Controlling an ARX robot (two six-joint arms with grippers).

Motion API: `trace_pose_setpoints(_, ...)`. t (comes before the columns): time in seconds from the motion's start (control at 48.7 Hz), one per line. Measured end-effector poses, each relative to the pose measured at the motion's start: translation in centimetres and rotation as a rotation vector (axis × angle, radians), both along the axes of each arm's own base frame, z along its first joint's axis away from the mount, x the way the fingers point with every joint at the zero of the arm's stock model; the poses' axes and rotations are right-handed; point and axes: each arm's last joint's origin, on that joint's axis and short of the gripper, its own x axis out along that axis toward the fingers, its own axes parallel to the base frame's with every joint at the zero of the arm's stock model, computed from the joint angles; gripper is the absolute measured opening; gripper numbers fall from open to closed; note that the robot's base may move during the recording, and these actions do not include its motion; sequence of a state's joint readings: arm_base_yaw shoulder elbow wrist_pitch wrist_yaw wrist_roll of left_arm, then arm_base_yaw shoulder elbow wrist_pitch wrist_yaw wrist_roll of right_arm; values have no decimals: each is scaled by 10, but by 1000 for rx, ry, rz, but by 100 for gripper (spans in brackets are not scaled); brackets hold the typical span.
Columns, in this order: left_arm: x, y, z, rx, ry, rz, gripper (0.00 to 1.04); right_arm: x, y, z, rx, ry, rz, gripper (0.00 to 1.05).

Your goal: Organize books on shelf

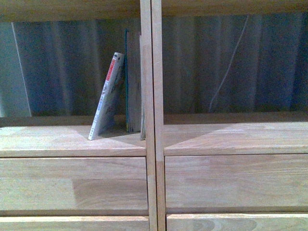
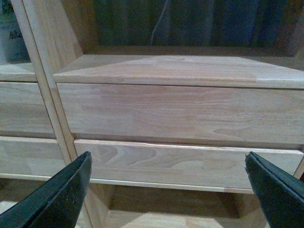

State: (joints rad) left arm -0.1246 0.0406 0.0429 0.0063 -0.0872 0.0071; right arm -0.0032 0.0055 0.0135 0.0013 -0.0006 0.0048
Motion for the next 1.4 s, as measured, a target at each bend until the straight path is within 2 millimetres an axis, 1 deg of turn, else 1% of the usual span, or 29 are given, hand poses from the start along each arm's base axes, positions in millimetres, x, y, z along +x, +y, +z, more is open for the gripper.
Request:
trace_pose_setpoints(0.041, 0, 4, -5, 0, -1, -2, 5, 0, 0, 0, 0, 0, 1, 98)
trace_pose_setpoints(0.062, 0, 5, -6, 0, 1, 3, 3, 0, 0, 0, 0, 0, 1, 98)
trace_pose_setpoints(0.123, 0, 9, -9, -5, 9, 40, 3, 0, 0, 0, 0, 0, 0, 98)
trace_pose_setpoints(0.513, 0, 9, -9, -5, 4, 34, 3, 0, 0, 0, 0, 0, 0, 98)
trace_pose_setpoints(0.595, 0, 9, -9, -5, 4, 35, 23, 0, 0, 0, 0, 0, 0, 98)
trace_pose_setpoints(0.657, 0, 9, -9, -5, 4, 35, 33, 0, 0, 0, 0, 0, 0, 98)
trace_pose_setpoints(0.739, 0, 9, -9, -5, 4, 35, 53, 0, 0, 0, 0, 0, 0, 98)
trace_pose_setpoints(0.801, 0, 9, -9, -5, 4, 35, 61, 0, 0, 0, 0, 0, 0, 98)
trace_pose_setpoints(0.862, 0, 9, -9, -5, 4, 35, 72, 0, 0, 0, 0, 0, 0, 98)
trace_pose_setpoints(0.883, 0, 9, -9, -5, 4, 35, 74, 0, 0, 0, 0, 0, 0, 98)
trace_pose_setpoints(0.986, 0, 9, -9, -5, 4, 35, 94, 0, 0, 0, 0, 0, 0, 98)
trace_pose_setpoints(1.027, 0, 9, -9, -4, 4, 35, 99, 0, 0, 0, 0, 0, 0, 98)
trace_pose_setpoints(1.109, 0, 9, -9, -5, 4, 35, 97, 0, 0, 0, 0, 0, 0, 98)
trace_pose_setpoints(1.396, 0, 9, -9, -4, 4, 35, 97, 0, 0, 0, 0, 0, 0, 98)
